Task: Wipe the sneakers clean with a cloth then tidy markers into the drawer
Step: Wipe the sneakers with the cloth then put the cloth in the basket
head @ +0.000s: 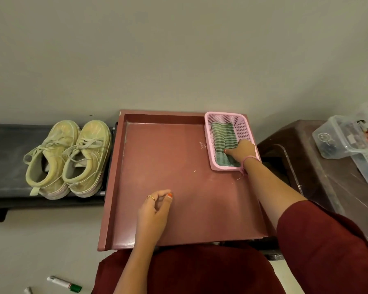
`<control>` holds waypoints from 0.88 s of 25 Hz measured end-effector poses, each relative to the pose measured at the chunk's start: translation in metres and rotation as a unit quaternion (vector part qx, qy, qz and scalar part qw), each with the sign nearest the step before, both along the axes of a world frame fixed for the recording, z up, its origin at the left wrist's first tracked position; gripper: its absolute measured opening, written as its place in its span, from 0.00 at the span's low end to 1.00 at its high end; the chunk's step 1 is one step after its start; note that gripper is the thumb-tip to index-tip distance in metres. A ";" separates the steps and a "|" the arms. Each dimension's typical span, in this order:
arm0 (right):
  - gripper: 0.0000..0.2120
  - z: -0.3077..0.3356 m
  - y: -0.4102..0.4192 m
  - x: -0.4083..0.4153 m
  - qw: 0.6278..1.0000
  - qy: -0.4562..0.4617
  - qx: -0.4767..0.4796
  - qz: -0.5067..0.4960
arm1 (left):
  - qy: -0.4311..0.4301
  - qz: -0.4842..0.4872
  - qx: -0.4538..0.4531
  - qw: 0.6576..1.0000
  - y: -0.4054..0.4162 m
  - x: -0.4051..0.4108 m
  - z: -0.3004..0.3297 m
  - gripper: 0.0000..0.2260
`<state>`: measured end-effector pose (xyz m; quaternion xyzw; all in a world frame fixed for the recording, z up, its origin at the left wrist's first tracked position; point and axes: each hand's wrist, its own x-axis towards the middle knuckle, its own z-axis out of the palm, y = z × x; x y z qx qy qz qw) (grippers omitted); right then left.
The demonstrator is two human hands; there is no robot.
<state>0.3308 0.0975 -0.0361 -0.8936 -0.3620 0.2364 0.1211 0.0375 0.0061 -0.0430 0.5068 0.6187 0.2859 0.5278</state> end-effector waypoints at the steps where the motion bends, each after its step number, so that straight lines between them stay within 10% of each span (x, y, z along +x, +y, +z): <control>1: 0.15 -0.002 0.002 0.000 1.000 -0.001 0.001 -0.009 | -0.004 -0.002 -0.004 1.000 0.000 0.002 0.000 0.05; 10: 0.17 -0.005 0.014 0.002 0.987 0.121 0.038 -0.094 | -0.030 0.006 -0.028 0.999 0.001 0.003 -0.006 0.05; 14: 0.08 0.000 0.010 0.004 0.936 0.281 0.134 -0.163 | -0.036 0.022 -0.033 0.999 0.001 0.000 -0.008 0.05; 22: 0.21 0.058 -0.009 0.001 0.874 0.352 0.285 -0.177 | -0.079 0.060 -0.057 0.993 -0.008 -0.008 -0.008 0.05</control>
